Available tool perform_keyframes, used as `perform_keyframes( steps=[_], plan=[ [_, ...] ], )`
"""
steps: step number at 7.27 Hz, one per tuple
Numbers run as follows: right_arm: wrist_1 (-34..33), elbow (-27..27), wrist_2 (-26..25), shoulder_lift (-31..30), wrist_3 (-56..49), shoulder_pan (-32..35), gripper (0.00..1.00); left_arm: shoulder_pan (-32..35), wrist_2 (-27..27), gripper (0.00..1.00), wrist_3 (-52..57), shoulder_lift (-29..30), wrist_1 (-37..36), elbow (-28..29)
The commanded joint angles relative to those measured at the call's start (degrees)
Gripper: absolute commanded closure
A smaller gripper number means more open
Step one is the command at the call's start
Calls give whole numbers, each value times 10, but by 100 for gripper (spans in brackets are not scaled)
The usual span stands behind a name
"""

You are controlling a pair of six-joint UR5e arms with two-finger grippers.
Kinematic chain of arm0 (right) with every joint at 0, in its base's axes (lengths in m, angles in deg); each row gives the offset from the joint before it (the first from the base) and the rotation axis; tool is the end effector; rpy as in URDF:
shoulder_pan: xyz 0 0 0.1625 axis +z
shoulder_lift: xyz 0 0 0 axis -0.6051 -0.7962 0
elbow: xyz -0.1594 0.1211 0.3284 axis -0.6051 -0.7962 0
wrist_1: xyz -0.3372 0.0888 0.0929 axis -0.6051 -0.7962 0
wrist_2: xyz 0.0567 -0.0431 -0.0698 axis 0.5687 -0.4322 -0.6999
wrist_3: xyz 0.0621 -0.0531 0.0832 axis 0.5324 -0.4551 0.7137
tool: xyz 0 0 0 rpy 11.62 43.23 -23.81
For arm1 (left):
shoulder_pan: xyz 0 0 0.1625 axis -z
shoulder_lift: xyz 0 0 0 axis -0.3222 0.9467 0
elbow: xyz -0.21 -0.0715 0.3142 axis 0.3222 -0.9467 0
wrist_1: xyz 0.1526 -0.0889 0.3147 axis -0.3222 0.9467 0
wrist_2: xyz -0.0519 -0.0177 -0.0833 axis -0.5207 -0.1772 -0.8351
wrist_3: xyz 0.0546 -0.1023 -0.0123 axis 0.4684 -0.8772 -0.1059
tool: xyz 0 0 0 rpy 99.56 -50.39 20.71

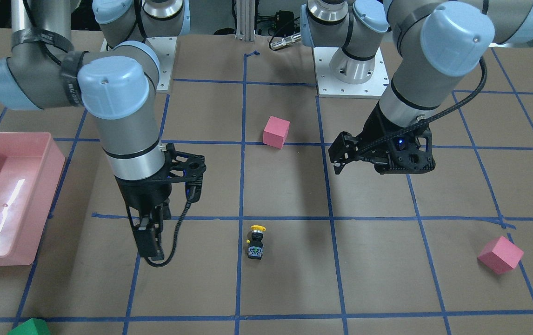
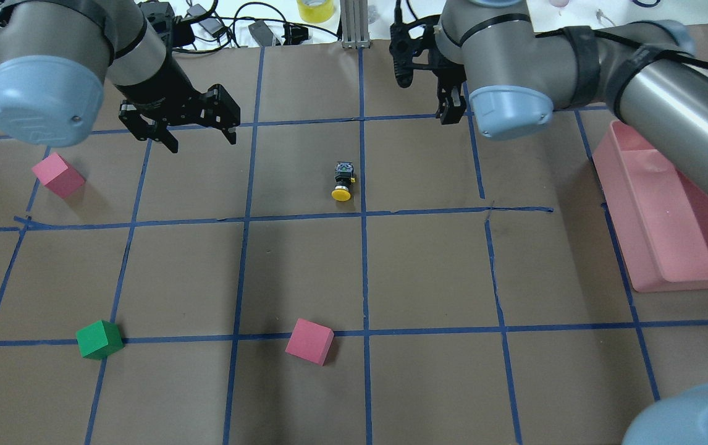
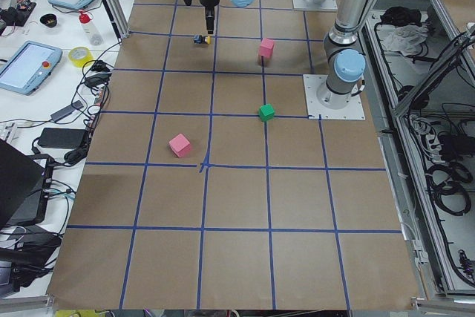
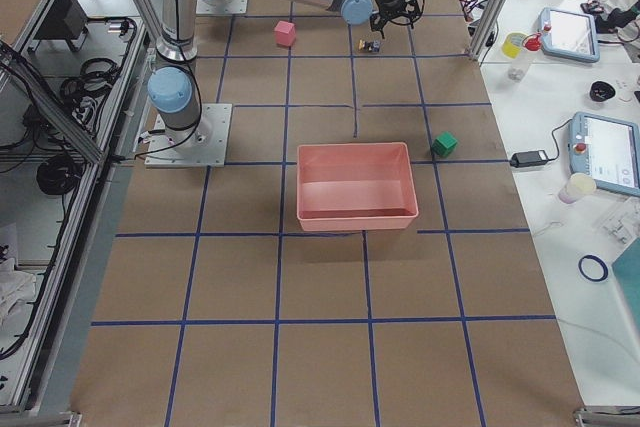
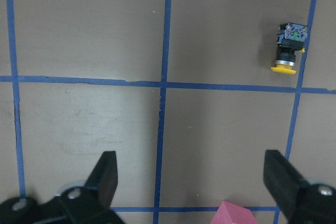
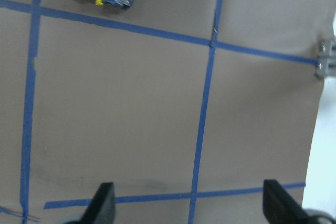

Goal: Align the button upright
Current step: 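Raise the right gripper back toward the bin while the left gripper moves toward the button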

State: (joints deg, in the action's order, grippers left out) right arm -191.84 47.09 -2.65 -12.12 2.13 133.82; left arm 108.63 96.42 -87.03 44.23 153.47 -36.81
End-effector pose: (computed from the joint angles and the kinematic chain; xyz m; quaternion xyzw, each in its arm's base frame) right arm 0.1982 -0.5603 0.3446 0.6617 -0.7266 0.1481 0.1104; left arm -0.1414 -0.4934 0.3646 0.0301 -0.9985 0.0173 0.0413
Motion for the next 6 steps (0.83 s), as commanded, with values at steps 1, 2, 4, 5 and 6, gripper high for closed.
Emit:
perform_keyframes(
  steps=[1, 2, 4, 5, 6],
  plan=[
    [4, 1, 4, -17, 234, -67, 0, 21, 0, 0, -23, 38, -41, 2],
    [7, 4, -3, -17, 367, -95, 0, 41, 1, 0, -41, 59, -73, 2],
    [71, 4, -5, -39, 503, -157, 0, 73, 10, 0, -77, 91, -79, 4],
    [125, 4, -10, -57, 577, -177, 0, 94, 10, 0, -94, 111, -111, 5],
    [212, 4, -21, -80, 637, -182, 0, 116, 10, 0, -127, 133, -133, 7]
  ],
)
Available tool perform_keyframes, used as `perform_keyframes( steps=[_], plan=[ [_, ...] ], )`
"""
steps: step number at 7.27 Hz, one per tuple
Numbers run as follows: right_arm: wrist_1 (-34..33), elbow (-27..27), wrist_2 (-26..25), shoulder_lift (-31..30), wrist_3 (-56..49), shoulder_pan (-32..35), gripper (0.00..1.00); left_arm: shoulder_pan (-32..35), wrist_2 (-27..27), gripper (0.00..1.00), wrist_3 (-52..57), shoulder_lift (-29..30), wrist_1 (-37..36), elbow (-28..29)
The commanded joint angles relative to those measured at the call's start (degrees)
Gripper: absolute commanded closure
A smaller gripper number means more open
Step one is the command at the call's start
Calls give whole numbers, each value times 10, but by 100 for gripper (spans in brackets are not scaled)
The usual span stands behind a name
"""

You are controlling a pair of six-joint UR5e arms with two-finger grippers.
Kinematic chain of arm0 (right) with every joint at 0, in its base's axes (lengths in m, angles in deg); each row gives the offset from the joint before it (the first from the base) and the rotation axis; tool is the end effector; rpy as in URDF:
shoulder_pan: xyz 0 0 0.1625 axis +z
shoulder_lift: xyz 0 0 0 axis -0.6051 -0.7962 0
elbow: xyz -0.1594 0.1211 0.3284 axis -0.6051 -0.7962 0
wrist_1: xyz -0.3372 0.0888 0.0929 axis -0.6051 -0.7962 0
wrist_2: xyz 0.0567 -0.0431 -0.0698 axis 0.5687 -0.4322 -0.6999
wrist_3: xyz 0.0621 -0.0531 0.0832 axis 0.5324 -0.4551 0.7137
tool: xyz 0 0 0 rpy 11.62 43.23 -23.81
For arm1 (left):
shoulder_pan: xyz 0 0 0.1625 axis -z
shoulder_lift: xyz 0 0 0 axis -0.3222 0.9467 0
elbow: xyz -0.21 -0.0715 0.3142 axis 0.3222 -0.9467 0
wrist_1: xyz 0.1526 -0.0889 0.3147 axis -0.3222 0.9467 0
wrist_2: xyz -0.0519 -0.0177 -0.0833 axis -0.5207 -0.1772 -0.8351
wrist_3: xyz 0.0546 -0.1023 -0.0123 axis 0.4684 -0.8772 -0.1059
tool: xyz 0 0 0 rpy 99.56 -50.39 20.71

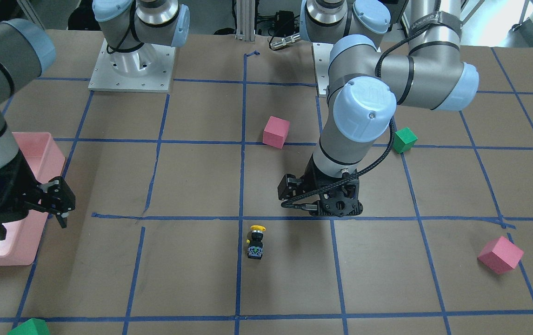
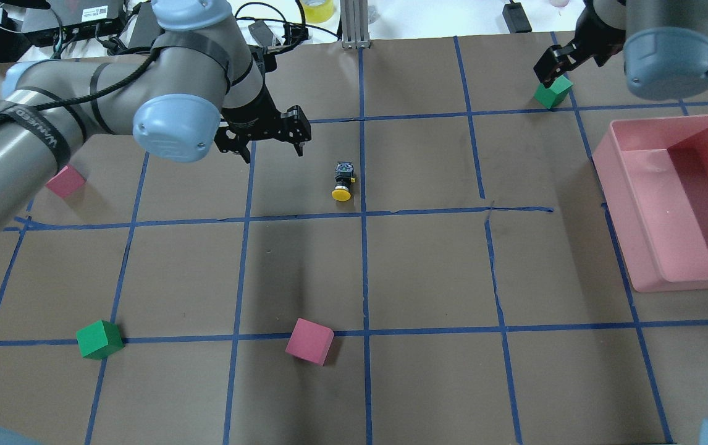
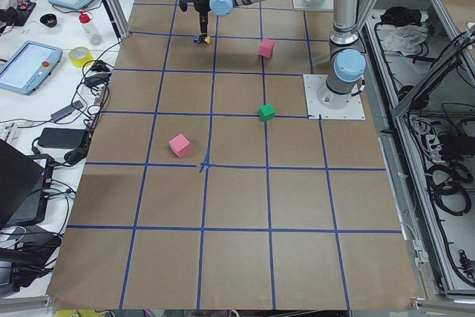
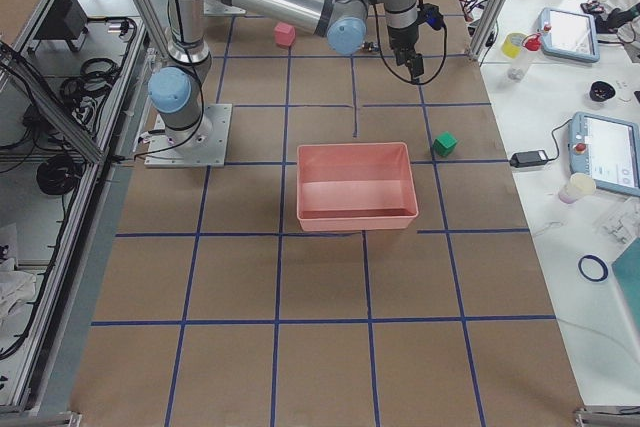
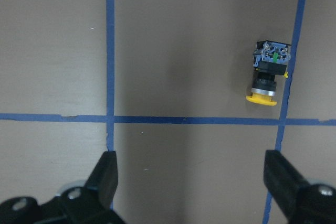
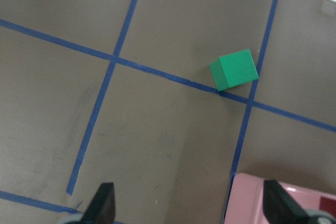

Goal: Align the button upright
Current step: 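Raise the right gripper back toward the bin while the left gripper moves toward the button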

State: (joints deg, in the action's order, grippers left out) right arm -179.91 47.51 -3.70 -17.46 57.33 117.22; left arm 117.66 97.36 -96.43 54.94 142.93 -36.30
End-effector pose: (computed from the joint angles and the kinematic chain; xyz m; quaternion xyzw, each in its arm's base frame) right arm 0.0341 -0.5577 0.3665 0.1100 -0.9861 0.1157 0.0469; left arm -0.2235 -0.5182 0.2900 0.0334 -0.9987 0.0149 0.0361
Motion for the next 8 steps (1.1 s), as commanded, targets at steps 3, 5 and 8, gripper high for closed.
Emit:
perform_keyframes(
  steps=[3, 5, 8],
  plan=[
    [219, -14, -91, -78, 181, -14, 0, 70, 7, 0, -78, 94, -93, 16],
    [261, -15, -43, -114, 181, -9, 0, 90, 35, 0, -94, 128, -116, 16],
    [274, -10, -43, -117, 197, 53, 0, 91, 36, 4, -95, 156, -154, 11]
  ],
)
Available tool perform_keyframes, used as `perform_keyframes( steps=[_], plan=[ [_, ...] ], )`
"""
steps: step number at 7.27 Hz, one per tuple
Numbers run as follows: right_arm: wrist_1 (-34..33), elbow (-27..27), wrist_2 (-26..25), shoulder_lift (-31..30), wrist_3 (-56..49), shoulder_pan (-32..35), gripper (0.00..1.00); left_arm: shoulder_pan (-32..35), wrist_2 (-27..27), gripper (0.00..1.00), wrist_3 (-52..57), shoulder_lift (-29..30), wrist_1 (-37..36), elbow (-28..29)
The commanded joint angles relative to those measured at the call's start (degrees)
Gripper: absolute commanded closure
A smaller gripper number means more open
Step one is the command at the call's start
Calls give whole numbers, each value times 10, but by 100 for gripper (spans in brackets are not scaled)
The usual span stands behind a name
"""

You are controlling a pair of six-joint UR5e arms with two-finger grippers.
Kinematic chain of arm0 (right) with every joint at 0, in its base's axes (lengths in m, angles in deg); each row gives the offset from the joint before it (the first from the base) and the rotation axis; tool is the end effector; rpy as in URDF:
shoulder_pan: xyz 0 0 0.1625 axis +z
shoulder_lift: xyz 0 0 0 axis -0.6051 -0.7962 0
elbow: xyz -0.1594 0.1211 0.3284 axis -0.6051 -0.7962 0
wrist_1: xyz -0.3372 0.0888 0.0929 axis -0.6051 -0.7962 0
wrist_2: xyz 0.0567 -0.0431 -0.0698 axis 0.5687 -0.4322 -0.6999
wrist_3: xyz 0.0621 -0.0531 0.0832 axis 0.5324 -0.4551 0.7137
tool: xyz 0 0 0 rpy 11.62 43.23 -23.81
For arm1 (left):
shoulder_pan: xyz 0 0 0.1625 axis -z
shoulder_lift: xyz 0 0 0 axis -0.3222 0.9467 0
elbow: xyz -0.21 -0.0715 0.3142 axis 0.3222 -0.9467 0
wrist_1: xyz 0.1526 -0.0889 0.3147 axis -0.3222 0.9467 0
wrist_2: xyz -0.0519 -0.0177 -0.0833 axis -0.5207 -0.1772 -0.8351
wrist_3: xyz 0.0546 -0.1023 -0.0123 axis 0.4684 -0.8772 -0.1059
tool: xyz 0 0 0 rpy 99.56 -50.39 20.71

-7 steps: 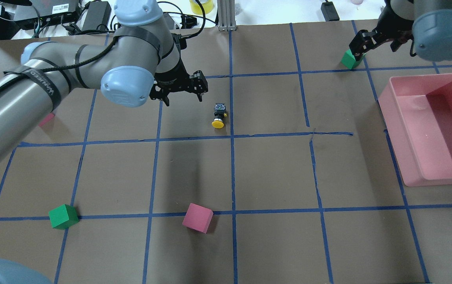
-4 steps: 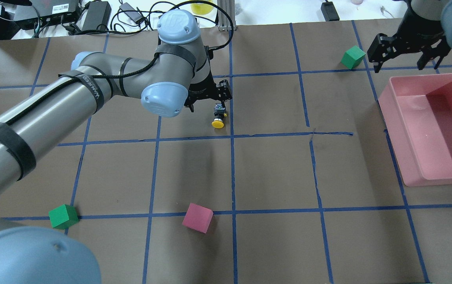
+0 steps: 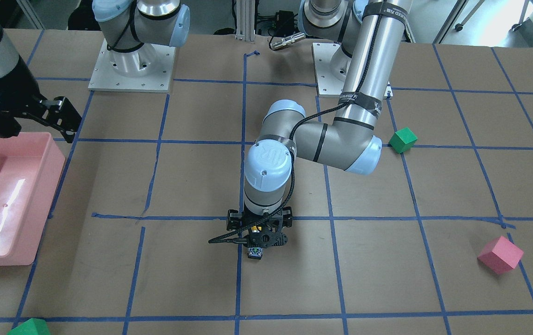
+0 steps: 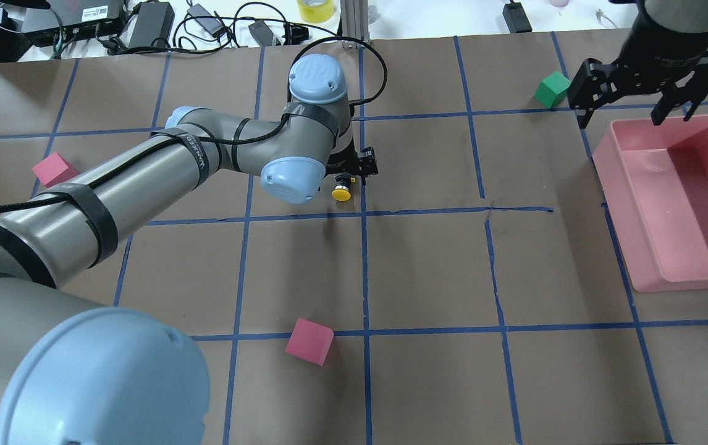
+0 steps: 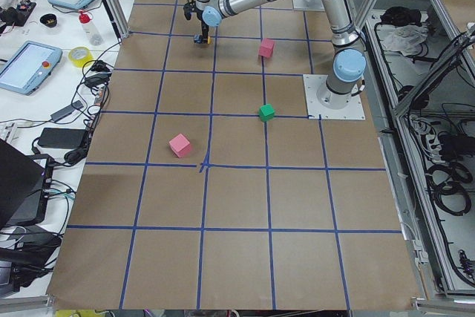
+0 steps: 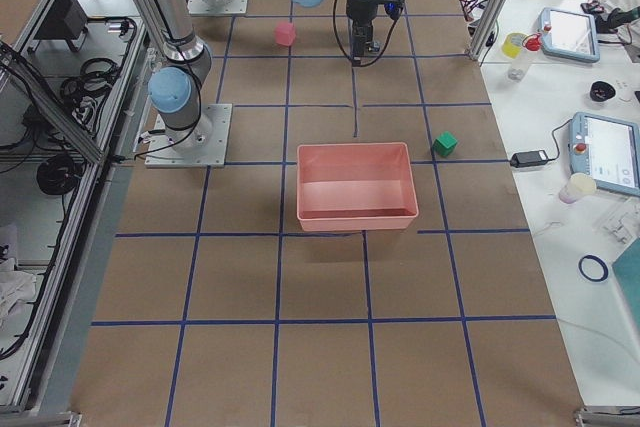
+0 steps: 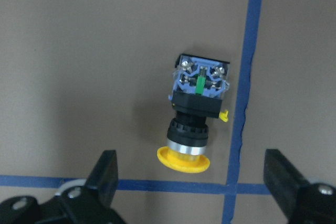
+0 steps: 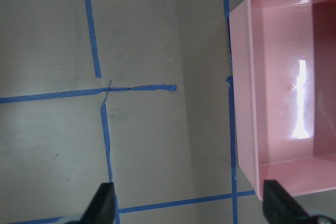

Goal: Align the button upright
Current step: 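Raise the right gripper back toward the bin while the left gripper moves toward the button, then close the left gripper on the button's black body and lift it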

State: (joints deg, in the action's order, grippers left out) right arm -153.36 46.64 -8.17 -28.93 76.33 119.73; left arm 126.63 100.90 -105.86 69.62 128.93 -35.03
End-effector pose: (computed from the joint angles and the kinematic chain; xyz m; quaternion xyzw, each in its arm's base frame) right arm 0.0615 -0.4634 0.4214 -0.0312 -0.9982 -0.0046 0.0510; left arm -0.3105 -0.5285 0.1771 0.0381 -0.9989 0.0244 0.0108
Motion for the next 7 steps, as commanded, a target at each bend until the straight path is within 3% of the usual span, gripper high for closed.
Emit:
perform_keyframes(
  steps=[1, 2, 3, 5, 6, 7],
  plan=[
    [11, -1, 3, -1, 17, 35, 0, 1, 1, 7, 2, 11, -14, -2],
    [14, 5, 20, 2, 18, 36, 0, 1, 1, 8, 2, 15, -14, -2],
    [19, 8, 73, 3, 22, 36, 0, 1, 1, 8, 2, 17, -14, -3],
    [25, 8, 73, 4, 23, 35, 0, 2, 0, 9, 3, 21, -22, -5],
    [27, 8, 80, 4, 20, 33, 0, 5, 0, 21, 3, 20, -22, -5],
    [27, 8, 80, 2, 22, 34, 0, 8, 0, 45, 3, 20, -22, -6]
  ],
)
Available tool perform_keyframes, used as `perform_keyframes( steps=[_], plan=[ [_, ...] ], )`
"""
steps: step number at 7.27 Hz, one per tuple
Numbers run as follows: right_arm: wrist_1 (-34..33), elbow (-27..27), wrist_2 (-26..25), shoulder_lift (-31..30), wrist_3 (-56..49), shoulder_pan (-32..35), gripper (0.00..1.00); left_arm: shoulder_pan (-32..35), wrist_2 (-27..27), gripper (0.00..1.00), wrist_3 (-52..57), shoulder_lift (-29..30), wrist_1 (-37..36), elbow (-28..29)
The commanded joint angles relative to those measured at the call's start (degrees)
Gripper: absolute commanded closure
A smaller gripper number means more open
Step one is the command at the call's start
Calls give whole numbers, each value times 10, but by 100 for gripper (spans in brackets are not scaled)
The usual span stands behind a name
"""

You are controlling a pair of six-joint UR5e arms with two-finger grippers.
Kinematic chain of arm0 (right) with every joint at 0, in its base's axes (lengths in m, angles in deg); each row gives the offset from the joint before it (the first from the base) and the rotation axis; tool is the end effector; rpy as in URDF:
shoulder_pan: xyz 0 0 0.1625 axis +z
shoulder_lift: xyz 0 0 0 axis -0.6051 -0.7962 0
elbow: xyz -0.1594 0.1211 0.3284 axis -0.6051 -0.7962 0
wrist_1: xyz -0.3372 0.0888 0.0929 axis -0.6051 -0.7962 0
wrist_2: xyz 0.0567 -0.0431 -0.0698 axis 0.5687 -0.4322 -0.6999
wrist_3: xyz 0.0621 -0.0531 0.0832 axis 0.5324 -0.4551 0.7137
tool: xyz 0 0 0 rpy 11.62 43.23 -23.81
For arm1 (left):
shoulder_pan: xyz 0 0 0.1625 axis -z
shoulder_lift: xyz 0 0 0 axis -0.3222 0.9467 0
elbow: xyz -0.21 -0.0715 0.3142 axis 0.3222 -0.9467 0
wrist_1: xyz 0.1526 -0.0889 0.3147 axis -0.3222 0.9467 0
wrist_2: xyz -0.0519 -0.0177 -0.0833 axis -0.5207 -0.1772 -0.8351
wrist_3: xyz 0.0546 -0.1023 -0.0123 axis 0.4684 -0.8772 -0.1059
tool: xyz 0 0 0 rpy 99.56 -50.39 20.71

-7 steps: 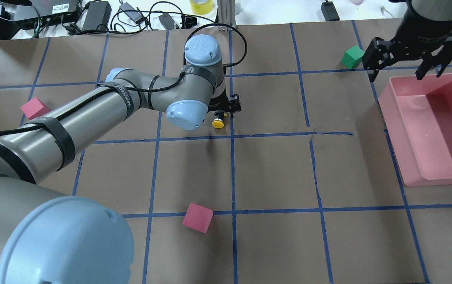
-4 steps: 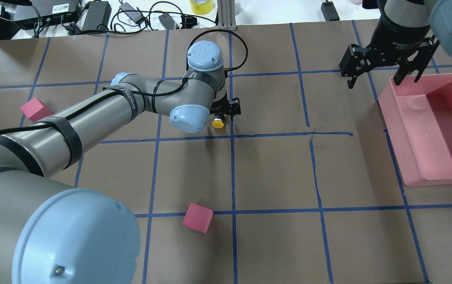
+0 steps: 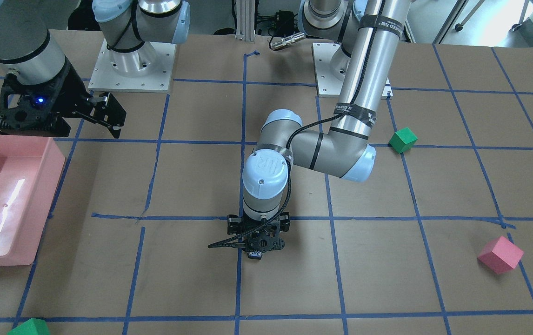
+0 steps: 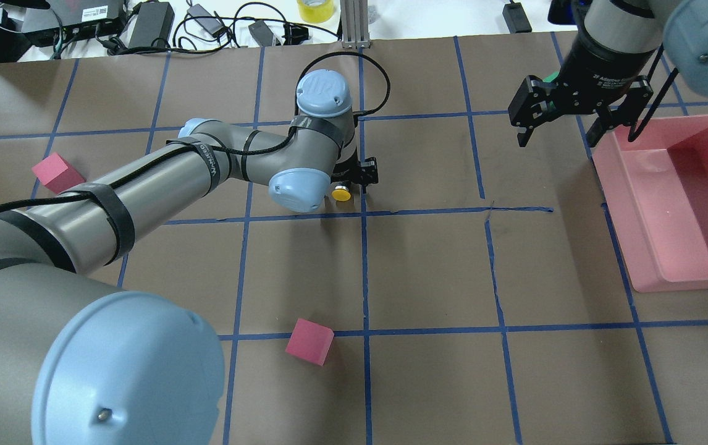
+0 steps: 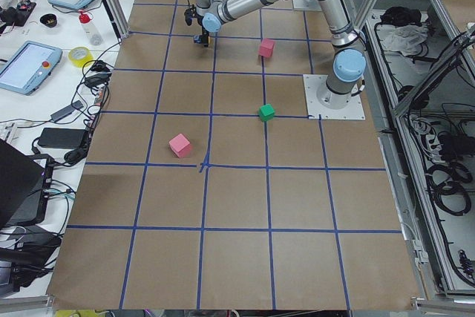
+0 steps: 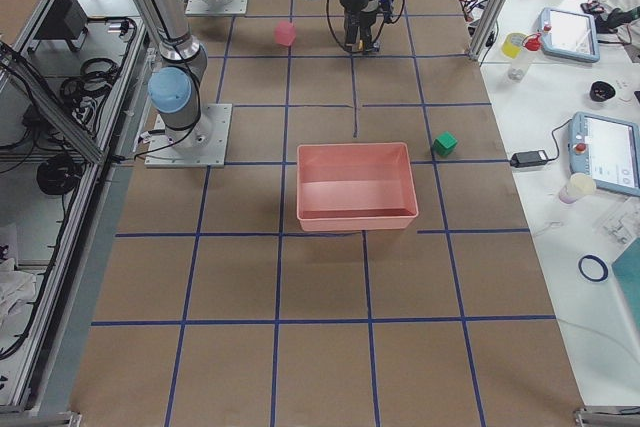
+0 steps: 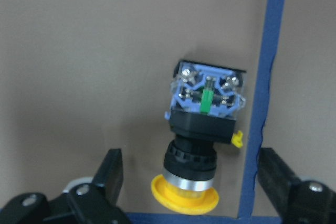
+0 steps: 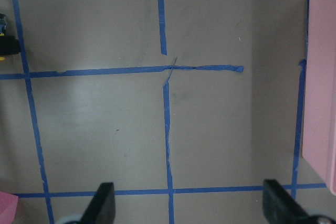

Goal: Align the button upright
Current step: 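Close the left gripper on the button's black body and lift it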

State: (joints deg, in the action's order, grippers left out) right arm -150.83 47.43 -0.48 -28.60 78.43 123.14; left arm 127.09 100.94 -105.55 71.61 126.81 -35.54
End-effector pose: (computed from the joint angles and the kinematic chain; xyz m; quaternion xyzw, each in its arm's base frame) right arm 0.1049 -0.4544 0.4080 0.0203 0.9992 0.0304 0.0175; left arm -0.3152 -0.5275 0.1569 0.0314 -0.9992 0.0214 0.0093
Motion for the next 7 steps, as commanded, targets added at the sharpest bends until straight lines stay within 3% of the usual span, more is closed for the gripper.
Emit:
perform_keyframes(
  steps=[1, 3, 6, 7],
  plan=[
    [2, 0, 3, -1, 1, 1, 0, 4, 0, 66, -2, -2, 0, -1],
    [-7, 0, 0, 1, 1, 0, 0, 6, -1, 90, 2, -10, 0, -1],
    [-26, 2, 0, 5, 1, -1, 0, 6, 9, 95, 15, -31, 7, 6],
    [-26, 4, -4, 4, 1, -2, 0, 6, 58, 95, 41, -40, 27, 11]
  ],
)
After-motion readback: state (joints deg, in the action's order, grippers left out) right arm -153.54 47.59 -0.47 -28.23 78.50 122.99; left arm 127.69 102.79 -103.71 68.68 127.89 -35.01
